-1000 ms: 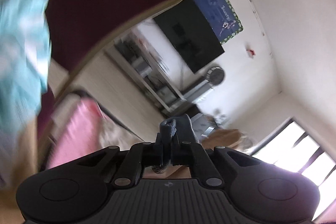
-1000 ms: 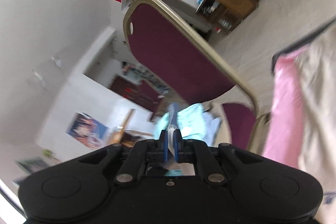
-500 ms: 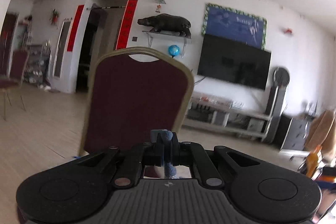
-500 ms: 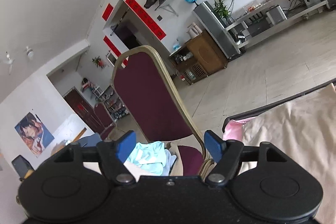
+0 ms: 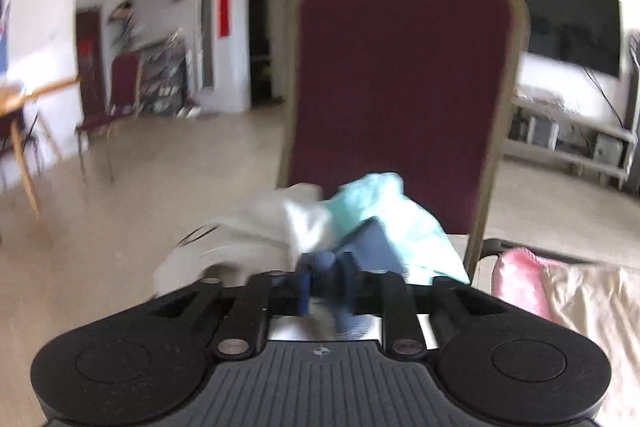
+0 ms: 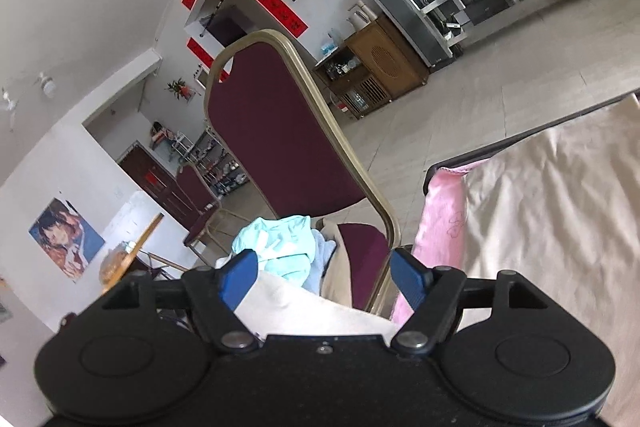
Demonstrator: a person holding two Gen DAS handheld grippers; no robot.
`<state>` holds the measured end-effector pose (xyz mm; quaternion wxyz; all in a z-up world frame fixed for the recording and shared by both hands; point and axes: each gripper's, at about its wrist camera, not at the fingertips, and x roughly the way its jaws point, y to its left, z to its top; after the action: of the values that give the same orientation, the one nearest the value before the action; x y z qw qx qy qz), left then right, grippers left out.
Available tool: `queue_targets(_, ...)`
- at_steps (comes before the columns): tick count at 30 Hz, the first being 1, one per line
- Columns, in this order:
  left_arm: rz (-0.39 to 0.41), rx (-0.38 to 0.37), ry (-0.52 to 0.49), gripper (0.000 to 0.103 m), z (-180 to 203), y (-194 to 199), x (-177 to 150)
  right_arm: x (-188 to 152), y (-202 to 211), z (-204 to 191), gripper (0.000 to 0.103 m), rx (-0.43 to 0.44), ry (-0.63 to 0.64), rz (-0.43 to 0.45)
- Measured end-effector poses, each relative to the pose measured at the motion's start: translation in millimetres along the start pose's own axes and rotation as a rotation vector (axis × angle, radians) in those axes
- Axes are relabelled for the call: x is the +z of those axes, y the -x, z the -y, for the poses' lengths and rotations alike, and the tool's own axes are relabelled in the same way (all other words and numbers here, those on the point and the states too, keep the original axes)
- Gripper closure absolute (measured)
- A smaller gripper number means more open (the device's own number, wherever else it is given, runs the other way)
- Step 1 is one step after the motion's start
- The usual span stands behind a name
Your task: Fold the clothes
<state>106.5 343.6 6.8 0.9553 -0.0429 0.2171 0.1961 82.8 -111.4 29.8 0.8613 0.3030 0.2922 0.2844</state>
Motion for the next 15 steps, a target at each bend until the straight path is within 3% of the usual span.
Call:
queue_targets(3,0.006,0.051,0.005,0.068,-11.5,25.5,8.2,1.1,17.7,4.1,0.028,0.012,-0.029,0.022)
queue_targets(5,0.0,0.046,-0.018,0.068,-9.0,48.9,11.6,1.9,33.9,9.4,0.027,0.021,-0.061,0.038)
queue_targets(9,-0.064,-0.079,-0.075,0.068,23.7,92.9,-2.1,-1.5,73.1,25.2,0.025,-0.001,-0.105,0.05)
queue_targets(12,-0.189,-0.169,-0.185,0.068,63.8,115.0,-38.6,-14.0,103.8,45.0,0.021,-0.087,-0.114,0.039)
queue_targets(15,-0.3,-0.207,-0.257,0.069,110.8,108.8,-80.6,-35.6,123.1,75.9,0.021,-0.211,-0.148,-0.006)
